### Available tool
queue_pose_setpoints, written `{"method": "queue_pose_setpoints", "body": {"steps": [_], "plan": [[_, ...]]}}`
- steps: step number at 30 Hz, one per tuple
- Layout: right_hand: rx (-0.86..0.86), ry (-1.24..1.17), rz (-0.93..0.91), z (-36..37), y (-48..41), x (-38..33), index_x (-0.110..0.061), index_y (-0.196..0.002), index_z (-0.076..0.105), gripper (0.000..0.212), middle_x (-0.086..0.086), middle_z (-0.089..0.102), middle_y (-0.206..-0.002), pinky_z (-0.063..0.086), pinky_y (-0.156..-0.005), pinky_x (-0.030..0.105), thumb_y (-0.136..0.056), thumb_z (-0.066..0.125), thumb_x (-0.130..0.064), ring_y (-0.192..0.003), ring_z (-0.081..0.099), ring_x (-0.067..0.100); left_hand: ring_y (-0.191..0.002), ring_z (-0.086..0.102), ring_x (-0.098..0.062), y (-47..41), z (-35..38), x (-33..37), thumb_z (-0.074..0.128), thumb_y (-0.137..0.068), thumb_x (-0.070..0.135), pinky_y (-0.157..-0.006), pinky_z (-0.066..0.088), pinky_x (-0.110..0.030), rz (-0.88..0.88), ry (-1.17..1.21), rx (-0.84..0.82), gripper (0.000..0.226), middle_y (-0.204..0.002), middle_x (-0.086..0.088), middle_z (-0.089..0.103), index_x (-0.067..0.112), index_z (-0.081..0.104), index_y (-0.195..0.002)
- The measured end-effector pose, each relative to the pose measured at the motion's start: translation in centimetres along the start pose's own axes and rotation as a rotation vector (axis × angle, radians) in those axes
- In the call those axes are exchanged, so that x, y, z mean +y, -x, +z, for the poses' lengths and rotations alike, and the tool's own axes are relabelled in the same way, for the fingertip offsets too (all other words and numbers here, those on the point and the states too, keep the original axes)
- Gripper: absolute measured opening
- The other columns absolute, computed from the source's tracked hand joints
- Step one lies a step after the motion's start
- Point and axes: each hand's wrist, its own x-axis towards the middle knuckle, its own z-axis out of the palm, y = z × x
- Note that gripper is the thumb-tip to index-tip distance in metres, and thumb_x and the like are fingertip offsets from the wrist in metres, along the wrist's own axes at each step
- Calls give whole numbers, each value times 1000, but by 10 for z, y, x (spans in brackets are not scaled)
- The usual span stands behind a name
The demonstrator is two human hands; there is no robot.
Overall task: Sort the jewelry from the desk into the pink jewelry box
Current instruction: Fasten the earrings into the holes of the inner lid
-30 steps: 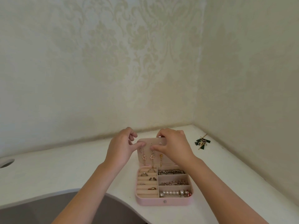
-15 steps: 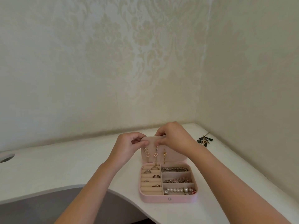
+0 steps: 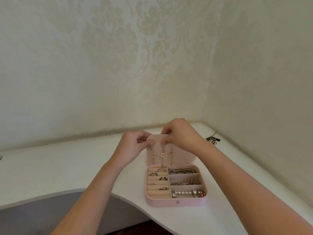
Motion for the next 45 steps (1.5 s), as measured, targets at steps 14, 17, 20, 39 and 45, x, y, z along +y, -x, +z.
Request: {"method": "queue_pose_setpoints", "body": {"steps": [14,17,20,39,45], "plan": [[-37,1,80,-2,-12,-8,-13,-87,75,19,4,71,-86,46,-63,21,-69,78,-7,-78,62,16,-74,68,-10,-6,2,-3,74,-78,9,-74,49,-22,-22,44,5,15,-80,1,74,23,71,-82],[-6,9,75,-1,-12,-8,-14,-88,75,22,4,72,-88,51,-73,25,-67,78,-6,-83,65,17,-74,67,-12,-9,3,-6,74,-78,9,-73,49,-23,-28,54,25,15,-79,-1,73,23,71,-81],[30,-16,69,2,-11,-6,-13,-88,74,24,3,72,-88,51,-74,26,-65,78,-4,-84,65,17,-76,69,-18,-11,3,-8,75,-77,8,-73,51,-25,-43,69,36,13,-81,-5,74,19,71,-83],[-151,72,-40,-2,-28,-1,-21,-85,61,24,-15,48,-72,37,-56,17,-71,77,-11,-77,51,13,-71,67,-11,-11,4,-8,73,-79,7,-66,49,-15,-25,71,31,12,-80,-5,72,16,70,-86],[-103,-42,-74,-6,-24,10,-17,-105,64,36,-6,61,-82,46,-70,26,-72,79,-16,-79,55,11,-69,64,-9,-11,11,-11,70,-82,8,-65,48,-14,-16,99,66,8,-77,-2,71,16,69,-85]]}}
